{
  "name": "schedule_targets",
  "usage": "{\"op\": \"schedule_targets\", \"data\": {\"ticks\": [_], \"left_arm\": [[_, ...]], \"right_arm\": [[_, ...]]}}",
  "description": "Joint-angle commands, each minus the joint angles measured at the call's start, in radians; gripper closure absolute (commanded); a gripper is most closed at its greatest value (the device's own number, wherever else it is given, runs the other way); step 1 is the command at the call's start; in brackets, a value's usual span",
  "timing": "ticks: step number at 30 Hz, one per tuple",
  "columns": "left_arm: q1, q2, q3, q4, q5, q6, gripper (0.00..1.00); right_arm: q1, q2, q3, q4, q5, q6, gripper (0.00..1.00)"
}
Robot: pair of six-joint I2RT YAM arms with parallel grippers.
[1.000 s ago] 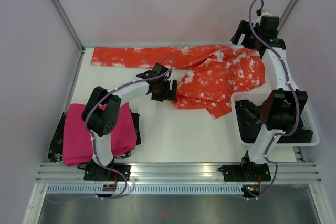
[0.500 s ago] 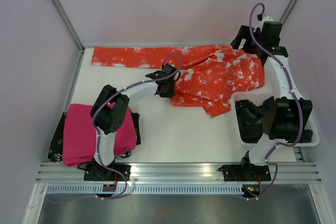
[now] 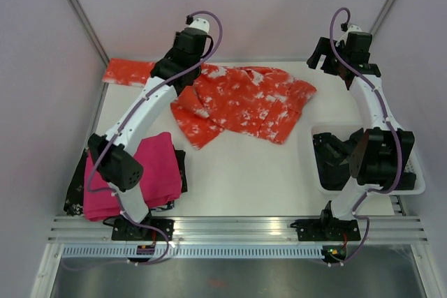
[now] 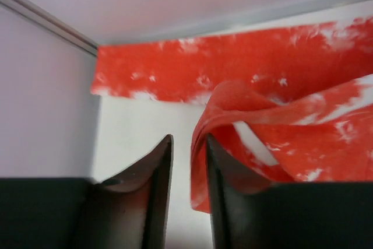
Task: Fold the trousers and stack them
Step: Flatten the trousers out
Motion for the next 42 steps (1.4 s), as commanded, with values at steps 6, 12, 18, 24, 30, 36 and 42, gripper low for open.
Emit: {"op": "schedule_targets", "data": {"ticks": [6,12,18,24,30,36,42], "left_arm": [[-0.067,-0.069,0.01,-0.139,0.219,-0.116,0.0],[0.121,-0.023,0.007,-0.49,0.244,-0.57,0.0],[0.341,-0.155,-0.321,-0.356,0.441,-0.659,0.01],[0.356,-0.049,-0.374,-0.24,0.557,-0.609,0.03],[0.356,0.015,-0.466,0.003,0.582,-0.525,0.07],[0.376,0.112,-0.467,0.175,0.587,-0.364,0.06],[0.378,0.233,-0.381,0.052,0.501,-0.383,0.46]], "right_arm": [[-0.001,0.081,0.079,-0.059,-0.016,0.035,0.02],[0.024,0.099,0.043,-0.241,-0.05,0.069,0.03],[0.208,0.111,-0.008,-0.387,0.015,0.061,0.04],[0.287,0.133,-0.115,-0.393,0.041,0.147,0.04],[0.29,0.179,-0.149,-0.362,0.067,0.114,0.05],[0.316,0.227,-0.167,-0.344,0.084,0.129,0.07],[0.316,0.24,-0.215,-0.263,0.148,0.187,0.26]]}}
